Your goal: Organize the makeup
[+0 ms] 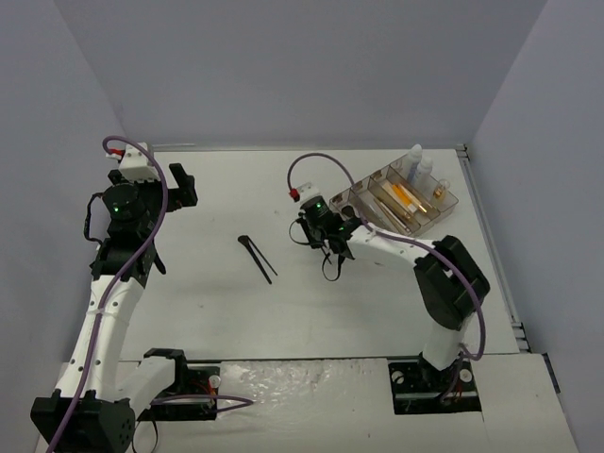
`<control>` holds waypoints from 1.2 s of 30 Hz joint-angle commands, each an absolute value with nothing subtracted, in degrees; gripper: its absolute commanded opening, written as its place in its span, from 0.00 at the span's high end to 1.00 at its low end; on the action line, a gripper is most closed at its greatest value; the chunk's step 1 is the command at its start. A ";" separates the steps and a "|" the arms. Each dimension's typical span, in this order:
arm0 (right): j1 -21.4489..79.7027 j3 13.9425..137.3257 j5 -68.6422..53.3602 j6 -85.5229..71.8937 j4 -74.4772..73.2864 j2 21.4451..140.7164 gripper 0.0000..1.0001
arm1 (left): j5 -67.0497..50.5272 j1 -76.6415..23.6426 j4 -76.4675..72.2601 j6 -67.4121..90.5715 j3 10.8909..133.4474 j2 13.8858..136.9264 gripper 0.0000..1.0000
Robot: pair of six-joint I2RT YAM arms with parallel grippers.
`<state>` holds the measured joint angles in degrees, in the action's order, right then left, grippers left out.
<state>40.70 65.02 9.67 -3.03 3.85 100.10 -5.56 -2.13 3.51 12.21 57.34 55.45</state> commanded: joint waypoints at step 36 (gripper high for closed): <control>43.72 69.76 -1.95 7.85 7.56 100.90 0.52 | -6.33 -1.74 -1.39 13.10 58.62 56.00 0.03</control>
